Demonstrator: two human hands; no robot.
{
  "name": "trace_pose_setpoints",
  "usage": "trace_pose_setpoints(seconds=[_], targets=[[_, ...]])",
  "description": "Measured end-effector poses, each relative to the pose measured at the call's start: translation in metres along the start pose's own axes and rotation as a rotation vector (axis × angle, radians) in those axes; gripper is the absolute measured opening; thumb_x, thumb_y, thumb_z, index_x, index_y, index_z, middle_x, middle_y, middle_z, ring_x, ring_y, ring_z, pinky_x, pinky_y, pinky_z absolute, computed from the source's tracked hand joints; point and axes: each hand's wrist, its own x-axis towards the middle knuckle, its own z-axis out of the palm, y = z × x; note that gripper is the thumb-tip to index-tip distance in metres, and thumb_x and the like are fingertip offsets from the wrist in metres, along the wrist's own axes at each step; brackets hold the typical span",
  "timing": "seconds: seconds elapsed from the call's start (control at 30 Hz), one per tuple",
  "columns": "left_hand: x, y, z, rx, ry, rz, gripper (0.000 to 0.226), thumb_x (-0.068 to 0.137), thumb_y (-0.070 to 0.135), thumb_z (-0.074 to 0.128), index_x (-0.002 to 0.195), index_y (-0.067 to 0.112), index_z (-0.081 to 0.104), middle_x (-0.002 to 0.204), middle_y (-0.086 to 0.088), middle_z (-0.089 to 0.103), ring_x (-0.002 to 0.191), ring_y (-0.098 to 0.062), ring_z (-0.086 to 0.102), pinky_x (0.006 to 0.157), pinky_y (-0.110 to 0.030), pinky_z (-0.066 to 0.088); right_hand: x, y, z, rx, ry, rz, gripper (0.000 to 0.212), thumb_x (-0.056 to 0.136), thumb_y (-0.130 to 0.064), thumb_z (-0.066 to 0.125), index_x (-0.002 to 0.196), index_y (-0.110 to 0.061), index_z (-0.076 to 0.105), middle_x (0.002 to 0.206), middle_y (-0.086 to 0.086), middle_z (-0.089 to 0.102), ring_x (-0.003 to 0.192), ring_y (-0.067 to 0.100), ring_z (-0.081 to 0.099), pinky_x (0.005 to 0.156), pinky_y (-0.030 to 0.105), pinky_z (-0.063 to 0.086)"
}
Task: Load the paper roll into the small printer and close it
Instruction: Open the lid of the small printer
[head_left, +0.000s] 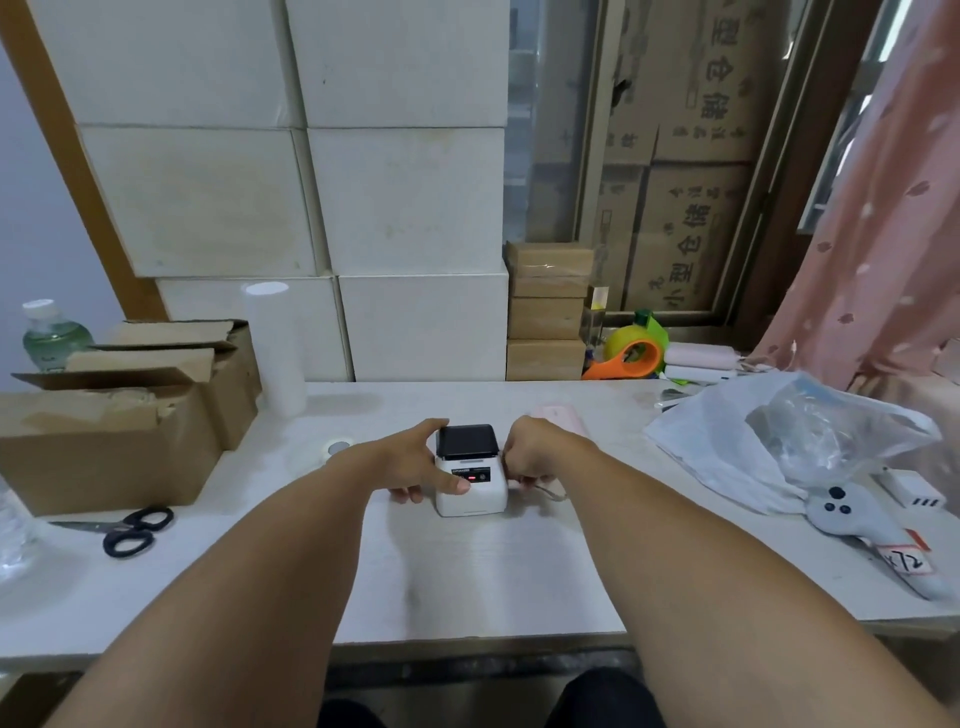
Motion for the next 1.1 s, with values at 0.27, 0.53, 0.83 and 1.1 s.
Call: trace_pose_setpoints(seconds=[0.27, 0.53, 0.83, 1.1], targets=[[0.008, -0.007, -0.014, -0.259, 0.159, 0.017, 0.056, 0.090, 0.045, 0.074, 0.136, 0.018, 0.059, 0.124, -0.003, 0.067, 0.096, -0.021, 0.069, 0.078, -0.032, 0.058, 0.002, 0.005, -0.008, 0.293, 0.101, -0.024, 0.031, 0.082, -0.008, 0.055, 0.102, 0.001, 0.077, 0.093, 0.013, 0.077, 0.067, 0.022, 0.068, 0.061, 0.028, 0.049], [0.020, -0.007, -0.012, -0.277, 0.283, 0.013, 0.016, 0.094, 0.023, 0.070, 0.106, 0.014, 0.075, 0.110, -0.007, 0.074, 0.093, -0.020, 0.069, 0.088, -0.036, 0.060, 0.002, -0.004, -0.010, 0.340, 0.134, -0.022, 0.027, 0.074, -0.012, 0.056, 0.086, 0.000, 0.077, 0.088, 0.016, 0.080, 0.088, 0.034, 0.079, 0.059, 0.031, 0.051], [0.017, 0.001, -0.005, -0.456, 0.319, 0.046, 0.011, 0.091, -0.007, 0.062, 0.095, 0.002, 0.068, 0.107, -0.014, 0.067, 0.101, -0.028, 0.065, 0.104, -0.037, 0.052, 0.002, -0.006, -0.020, 0.370, 0.141, -0.040, 0.023, 0.087, -0.012, 0.065, 0.101, 0.001, 0.078, 0.094, 0.016, 0.081, 0.095, 0.030, 0.079, 0.071, 0.035, 0.061], [0.009, 0.003, -0.006, -0.618, 0.356, 0.088, 0.023, 0.090, -0.017, 0.052, 0.092, -0.004, 0.071, 0.102, -0.016, 0.065, 0.095, -0.030, 0.063, 0.102, -0.035, 0.051, -0.001, 0.004, -0.019, 0.569, 0.145, -0.046, 0.023, 0.092, 0.005, 0.060, 0.092, -0.011, 0.077, 0.091, 0.015, 0.077, 0.076, 0.022, 0.071, 0.067, 0.033, 0.058]])
